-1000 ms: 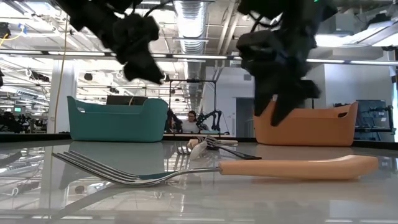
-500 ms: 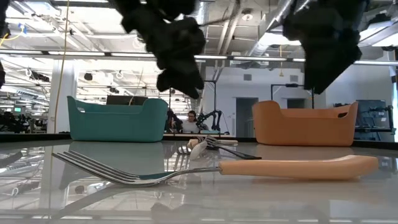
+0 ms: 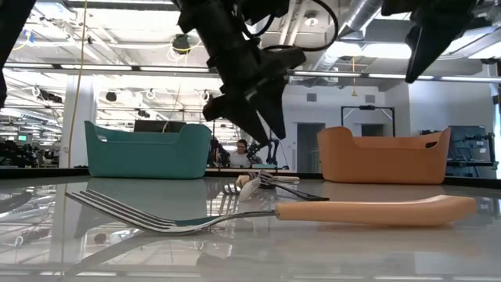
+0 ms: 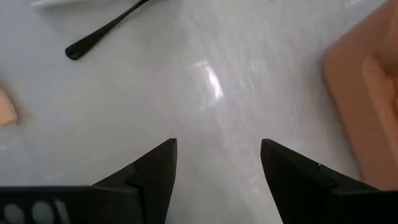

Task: Sort silverware by color (type)
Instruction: Put the bottom white fork into the green bin

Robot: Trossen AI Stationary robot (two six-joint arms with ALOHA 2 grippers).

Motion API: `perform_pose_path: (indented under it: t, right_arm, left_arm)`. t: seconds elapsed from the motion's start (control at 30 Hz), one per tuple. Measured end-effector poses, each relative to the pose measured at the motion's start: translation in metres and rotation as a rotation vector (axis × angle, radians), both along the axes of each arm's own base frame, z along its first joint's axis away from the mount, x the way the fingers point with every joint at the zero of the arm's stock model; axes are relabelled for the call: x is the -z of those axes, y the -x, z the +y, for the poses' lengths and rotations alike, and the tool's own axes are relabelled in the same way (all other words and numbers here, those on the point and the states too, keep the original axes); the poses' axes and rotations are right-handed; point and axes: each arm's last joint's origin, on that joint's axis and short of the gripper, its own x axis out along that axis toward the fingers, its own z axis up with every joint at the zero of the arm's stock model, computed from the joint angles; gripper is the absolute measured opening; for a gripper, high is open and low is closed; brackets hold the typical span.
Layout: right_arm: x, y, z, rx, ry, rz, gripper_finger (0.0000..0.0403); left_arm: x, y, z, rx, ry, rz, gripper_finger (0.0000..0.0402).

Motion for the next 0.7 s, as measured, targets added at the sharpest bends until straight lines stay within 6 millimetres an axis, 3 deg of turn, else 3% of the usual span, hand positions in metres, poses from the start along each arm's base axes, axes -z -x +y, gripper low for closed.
perform_pose_path:
  t: [0.33, 0.7]
  right_arm:
    - [-0.02, 0.021, -0.021, -0.03, 0.023, -0.08, 0.0254]
    - [-0.024, 0.023, -0.034, -0.012, -0.02, -0.102, 0.0254]
  left_arm:
    - [0.003, 0.004, -0.022, -0.044, -0.067, 0.024, 0.0153]
    - [0.029, -0.001, -0.034, -0.074, -0.102, 0.077, 0.0153]
